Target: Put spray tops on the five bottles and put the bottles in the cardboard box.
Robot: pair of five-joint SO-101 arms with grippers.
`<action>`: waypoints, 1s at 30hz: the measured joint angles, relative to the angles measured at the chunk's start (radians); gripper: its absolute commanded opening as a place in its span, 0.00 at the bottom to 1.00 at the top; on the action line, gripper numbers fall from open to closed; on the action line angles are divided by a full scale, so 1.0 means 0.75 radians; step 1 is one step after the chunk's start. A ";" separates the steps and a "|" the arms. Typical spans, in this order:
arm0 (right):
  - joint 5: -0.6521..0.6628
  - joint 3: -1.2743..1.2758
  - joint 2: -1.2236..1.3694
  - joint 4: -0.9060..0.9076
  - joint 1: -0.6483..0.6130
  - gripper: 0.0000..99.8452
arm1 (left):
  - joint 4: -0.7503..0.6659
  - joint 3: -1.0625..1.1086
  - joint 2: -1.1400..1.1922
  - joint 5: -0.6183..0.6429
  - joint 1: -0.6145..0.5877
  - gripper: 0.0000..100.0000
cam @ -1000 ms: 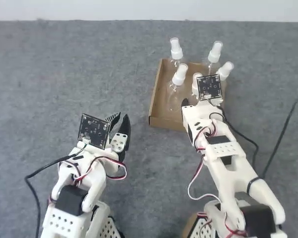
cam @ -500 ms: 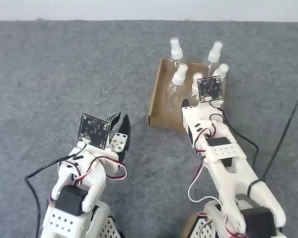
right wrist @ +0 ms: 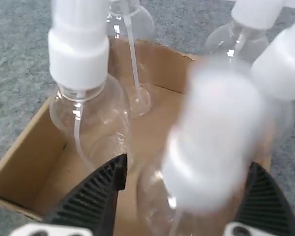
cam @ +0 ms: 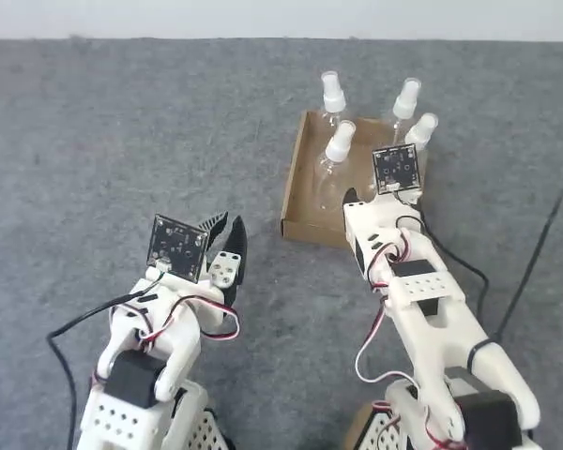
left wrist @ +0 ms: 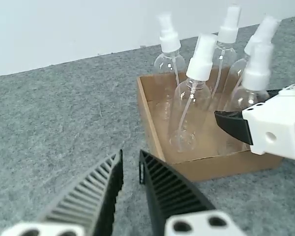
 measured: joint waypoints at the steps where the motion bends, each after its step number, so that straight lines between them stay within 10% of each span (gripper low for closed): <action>1: 0.000 0.000 0.000 0.000 0.000 0.32 | 0.000 0.000 0.000 0.000 0.000 0.04; 19: 0.000 0.000 -0.065 0.004 0.002 0.32 | 0.000 0.000 0.000 0.000 0.000 0.04; 30: 0.000 -0.041 -0.501 0.434 0.000 0.32 | 0.000 0.000 0.000 0.000 0.000 0.04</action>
